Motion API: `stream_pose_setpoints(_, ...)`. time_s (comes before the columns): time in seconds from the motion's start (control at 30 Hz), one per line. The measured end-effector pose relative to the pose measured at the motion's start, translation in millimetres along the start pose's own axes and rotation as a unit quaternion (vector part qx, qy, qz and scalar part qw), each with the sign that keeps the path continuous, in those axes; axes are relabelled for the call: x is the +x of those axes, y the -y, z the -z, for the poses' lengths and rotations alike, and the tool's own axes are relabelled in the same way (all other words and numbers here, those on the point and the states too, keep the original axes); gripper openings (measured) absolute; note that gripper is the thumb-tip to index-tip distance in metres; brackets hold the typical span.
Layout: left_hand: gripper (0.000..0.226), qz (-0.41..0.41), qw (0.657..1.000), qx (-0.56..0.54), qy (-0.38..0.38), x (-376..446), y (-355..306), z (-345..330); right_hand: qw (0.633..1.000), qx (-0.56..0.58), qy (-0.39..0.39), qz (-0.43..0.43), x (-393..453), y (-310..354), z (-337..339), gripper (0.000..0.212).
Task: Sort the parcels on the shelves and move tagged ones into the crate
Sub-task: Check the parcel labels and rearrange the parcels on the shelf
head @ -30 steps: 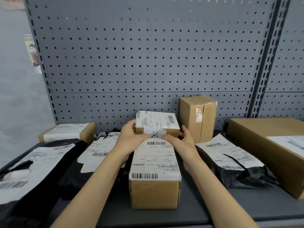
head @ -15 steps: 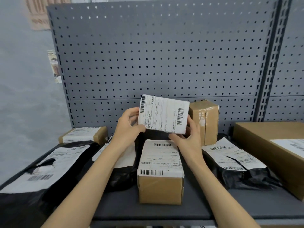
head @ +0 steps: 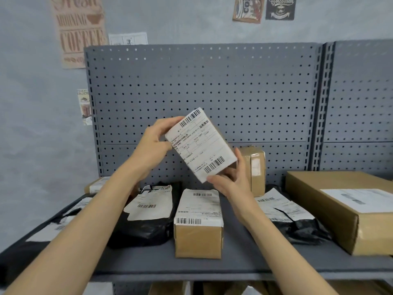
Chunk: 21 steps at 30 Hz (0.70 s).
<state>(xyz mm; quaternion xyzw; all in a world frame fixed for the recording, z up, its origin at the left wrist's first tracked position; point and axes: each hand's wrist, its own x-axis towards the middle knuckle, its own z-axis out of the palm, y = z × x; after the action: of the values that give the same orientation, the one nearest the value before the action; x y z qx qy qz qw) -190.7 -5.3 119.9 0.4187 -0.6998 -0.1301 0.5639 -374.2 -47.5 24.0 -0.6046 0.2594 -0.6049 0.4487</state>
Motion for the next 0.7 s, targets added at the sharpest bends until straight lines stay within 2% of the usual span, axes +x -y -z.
stream_pose_setpoints(0.1,0.063,0.006,1.0,0.006,-0.01,0,-6,-5,1.0,-0.005,-0.007,-0.013,-6,4,4,0.081)
stream_pose_setpoints(0.3,0.073,0.078,0.992,-0.102,0.0,-8,-3,-34,0.999,-0.019,-0.006,-0.034,-14,16,15,0.059)
stream_pose_setpoints(0.43,0.052,0.107,0.987,-0.117,0.031,-15,4,-51,0.999,-0.031,-0.03,-0.026,-12,25,21,0.044)
stream_pose_setpoints(0.57,0.044,0.151,0.979,-0.131,0.043,-20,15,-56,0.997,-0.051,-0.042,-0.047,-9,28,27,0.036)
stream_pose_setpoints(0.7,0.04,0.179,0.975,-0.125,0.05,-21,22,-55,0.993,-0.084,-0.025,-0.084,-8,22,28,0.042)
